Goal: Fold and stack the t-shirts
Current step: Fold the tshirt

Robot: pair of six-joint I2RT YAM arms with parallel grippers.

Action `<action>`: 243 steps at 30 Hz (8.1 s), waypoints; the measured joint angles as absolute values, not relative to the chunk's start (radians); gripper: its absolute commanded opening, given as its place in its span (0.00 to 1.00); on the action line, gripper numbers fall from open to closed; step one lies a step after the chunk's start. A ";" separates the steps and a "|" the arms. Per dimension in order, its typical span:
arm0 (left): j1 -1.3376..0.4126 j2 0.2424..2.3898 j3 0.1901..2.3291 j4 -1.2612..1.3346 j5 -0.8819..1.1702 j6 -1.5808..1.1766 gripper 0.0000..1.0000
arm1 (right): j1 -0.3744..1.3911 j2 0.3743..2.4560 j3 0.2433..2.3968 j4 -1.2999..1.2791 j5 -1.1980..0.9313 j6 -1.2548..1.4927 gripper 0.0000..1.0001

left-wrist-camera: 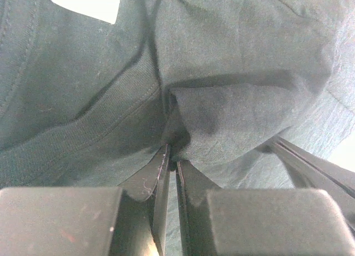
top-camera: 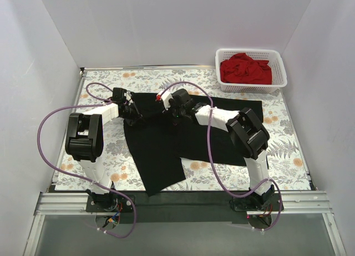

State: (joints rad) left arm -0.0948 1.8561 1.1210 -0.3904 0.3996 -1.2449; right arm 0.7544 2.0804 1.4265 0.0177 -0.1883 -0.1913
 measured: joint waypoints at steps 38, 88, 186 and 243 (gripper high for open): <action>-0.095 1.702 0.991 -0.519 0.393 -1.275 0.19 | 0.722 1.966 1.390 -0.249 -0.298 -0.336 0.22; 0.008 2.260 1.719 -0.376 0.078 -1.250 0.47 | -0.271 1.913 1.152 -0.049 -0.288 0.299 0.39; -0.231 1.594 0.850 -0.378 0.282 -1.431 0.16 | 0.503 1.933 1.013 0.341 -0.554 0.699 0.01; -0.056 1.572 1.177 -0.502 0.144 -1.306 0.69 | -0.280 1.557 0.934 0.028 -0.474 0.411 0.49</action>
State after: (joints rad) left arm -0.0559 1.5719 1.1774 -0.5018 0.1444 -1.3056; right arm -0.2802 1.5574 0.9337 0.0277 -0.4740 0.4107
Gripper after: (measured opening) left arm 0.692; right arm 0.472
